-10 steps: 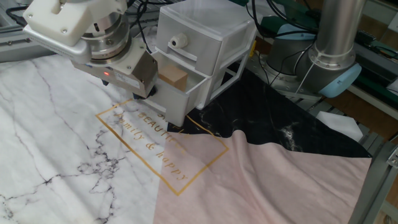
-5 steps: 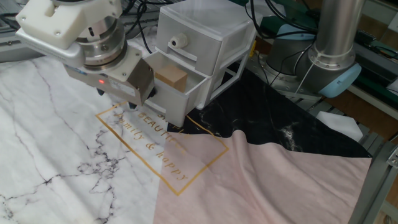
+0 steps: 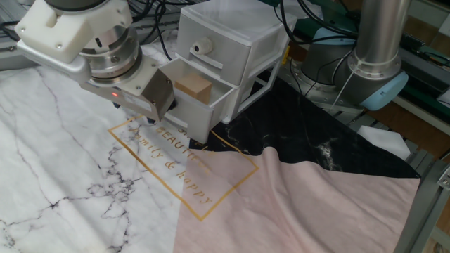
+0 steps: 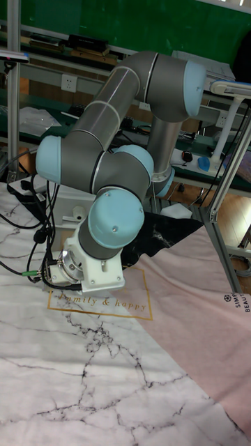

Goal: Put things in the drawer

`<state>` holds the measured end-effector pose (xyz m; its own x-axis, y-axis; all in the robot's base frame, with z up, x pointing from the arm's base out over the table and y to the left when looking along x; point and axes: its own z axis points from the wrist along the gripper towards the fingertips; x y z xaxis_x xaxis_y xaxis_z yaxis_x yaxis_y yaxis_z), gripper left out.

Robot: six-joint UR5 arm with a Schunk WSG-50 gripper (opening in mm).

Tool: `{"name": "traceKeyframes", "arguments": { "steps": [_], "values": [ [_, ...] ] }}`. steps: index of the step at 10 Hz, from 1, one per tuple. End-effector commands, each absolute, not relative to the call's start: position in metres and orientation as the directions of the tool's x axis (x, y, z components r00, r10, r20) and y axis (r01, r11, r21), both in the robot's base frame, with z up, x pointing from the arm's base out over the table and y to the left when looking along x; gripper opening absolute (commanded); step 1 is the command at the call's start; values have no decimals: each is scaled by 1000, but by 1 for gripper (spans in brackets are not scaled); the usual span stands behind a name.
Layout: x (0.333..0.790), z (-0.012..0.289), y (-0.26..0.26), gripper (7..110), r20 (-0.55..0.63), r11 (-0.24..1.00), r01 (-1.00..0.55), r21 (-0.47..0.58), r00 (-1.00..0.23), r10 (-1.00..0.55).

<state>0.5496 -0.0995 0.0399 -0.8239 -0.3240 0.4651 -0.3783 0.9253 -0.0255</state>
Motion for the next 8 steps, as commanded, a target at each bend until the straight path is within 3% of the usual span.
{"name": "traceKeyframes", "arguments": {
  "steps": [1, 8],
  "values": [
    [540, 42, -99, 66, 497, 938, -347, -16, -817, -294],
    [526, 49, -104, 66, 543, 949, -312, -38, -804, -242]
  ]
}}
